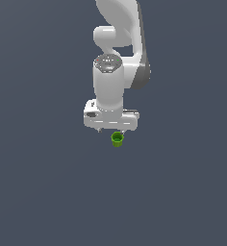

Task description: Pick up the object and move it to a goal position.

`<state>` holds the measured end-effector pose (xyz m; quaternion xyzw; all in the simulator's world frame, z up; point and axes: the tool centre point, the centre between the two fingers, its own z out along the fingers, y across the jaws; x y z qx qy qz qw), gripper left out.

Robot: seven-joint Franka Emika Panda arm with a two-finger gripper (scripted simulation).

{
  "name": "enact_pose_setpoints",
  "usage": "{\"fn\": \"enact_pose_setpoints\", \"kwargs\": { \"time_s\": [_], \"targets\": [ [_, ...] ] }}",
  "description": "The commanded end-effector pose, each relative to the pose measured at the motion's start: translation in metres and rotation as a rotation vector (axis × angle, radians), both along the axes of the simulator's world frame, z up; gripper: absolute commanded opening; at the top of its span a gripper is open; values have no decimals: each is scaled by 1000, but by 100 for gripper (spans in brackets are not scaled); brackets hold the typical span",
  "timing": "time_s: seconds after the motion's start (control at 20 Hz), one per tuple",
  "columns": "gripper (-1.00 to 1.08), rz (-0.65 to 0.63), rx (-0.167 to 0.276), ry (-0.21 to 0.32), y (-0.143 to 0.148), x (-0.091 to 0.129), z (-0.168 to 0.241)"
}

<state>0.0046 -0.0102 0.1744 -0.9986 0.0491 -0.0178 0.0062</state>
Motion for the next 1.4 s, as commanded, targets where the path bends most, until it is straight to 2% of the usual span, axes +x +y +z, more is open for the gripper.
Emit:
{"fn": "enact_pose_setpoints", "kwargs": {
  "time_s": [0.0, 0.75, 1.35],
  "targets": [
    [100, -28, 1, 4, 3, -3, -7],
    [100, -287, -1, 33, 22, -33, -70],
    [100, -335, -4, 38, 25, -40, -83]
  ]
}}
